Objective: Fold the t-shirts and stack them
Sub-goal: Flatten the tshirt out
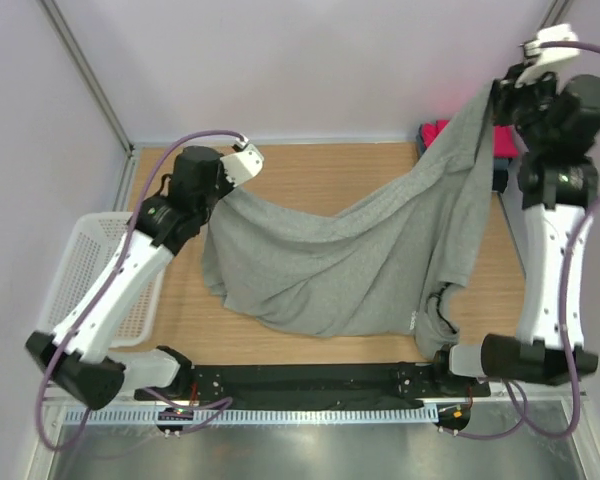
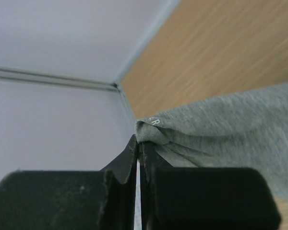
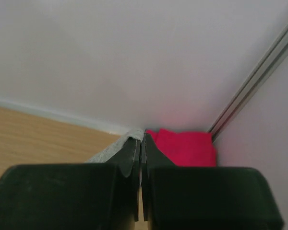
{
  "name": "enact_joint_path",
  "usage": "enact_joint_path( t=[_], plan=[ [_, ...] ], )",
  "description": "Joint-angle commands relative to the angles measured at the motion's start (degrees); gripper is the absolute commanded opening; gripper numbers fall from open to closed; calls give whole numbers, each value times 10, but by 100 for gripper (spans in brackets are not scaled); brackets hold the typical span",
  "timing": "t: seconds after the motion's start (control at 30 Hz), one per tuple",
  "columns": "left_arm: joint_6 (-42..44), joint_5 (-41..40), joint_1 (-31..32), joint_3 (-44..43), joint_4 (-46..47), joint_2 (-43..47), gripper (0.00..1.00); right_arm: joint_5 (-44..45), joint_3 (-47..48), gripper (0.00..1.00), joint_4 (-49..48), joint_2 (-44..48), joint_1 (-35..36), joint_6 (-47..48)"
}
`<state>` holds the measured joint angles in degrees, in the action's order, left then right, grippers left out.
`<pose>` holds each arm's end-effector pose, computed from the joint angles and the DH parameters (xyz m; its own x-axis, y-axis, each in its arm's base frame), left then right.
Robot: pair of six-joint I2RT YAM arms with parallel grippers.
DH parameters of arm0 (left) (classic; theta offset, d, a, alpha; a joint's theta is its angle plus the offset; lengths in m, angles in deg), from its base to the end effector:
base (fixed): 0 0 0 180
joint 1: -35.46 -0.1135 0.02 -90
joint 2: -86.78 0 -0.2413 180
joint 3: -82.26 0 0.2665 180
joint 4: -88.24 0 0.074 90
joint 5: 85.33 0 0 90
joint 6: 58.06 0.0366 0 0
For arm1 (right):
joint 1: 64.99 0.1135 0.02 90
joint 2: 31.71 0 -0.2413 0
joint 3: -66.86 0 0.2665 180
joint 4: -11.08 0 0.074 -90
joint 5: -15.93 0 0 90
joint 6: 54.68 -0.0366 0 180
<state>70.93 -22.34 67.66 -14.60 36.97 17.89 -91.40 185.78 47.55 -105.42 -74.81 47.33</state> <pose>0.2343 -0.1279 0.4214 -0.1835 0.7780 -0.6008 0.3053 0.6261 0.7175 0.2460 -0.0315 0.5508 0.1729 -0.2315 -0.9573 -0.0933 0.9638 -0.2499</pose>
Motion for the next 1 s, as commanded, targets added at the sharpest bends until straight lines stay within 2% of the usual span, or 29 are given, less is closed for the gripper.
enact_joint_path(
  t=[0.0, 0.03, 0.1, 0.13, 0.23, 0.33, 0.37, 0.47, 0.5, 0.53, 0.6, 0.67, 0.7, 0.77, 0.97],
  plan=[
    [-37, 81, -85, 28, 105, -59, 0, -20, -75, 1, -48, -53, 0, 13],
    [-44, 98, -119, 32, 114, -79, 0, -24, -92, 2, -60, -75, 2, 7],
    [-48, 128, -139, 33, 137, -130, 0, -31, -140, 1, -95, -100, 7, 2],
    [-47, 130, -151, 31, 143, -184, 0, -31, -156, 1, -105, -124, 9, 2],
    [-58, 139, -164, 7, 158, -288, 0, -32, -191, 1, -130, -176, 16, 2],
    [-85, 162, -170, -28, 160, -349, 0, -31, -199, 1, -142, -208, 24, 2],
    [-89, 165, -169, -37, 161, -381, 1, -30, -202, 1, -147, -222, 24, 2],
    [-114, 165, -170, -68, 170, -426, 15, -29, -206, 1, -161, -239, 30, -1],
    [-129, 158, -169, -80, 175, -431, 28, -27, -205, 1, -164, -242, 31, -1],
    [-137, 138, -169, -83, 186, -434, 34, -27, -205, 2, -166, -245, 32, -3],
    [-158, 125, -170, -81, 205, -420, 45, -30, -202, 1, -168, -249, 32, -6],
    [-185, 129, -170, -70, 206, -399, 48, -33, -205, 1, -168, -247, 32, -8],
    [-193, 130, -170, -52, 206, -369, 53, -34, -207, 1, -168, -242, 32, -7],
    [-222, 136, -170, -25, 186, -330, 54, -39, -219, 1, -174, -232, 32, -8],
    [-262, 157, -179, 27, 129, -296, 48, -46, -244, 2, -178, -217, 34, -8]
  ],
)
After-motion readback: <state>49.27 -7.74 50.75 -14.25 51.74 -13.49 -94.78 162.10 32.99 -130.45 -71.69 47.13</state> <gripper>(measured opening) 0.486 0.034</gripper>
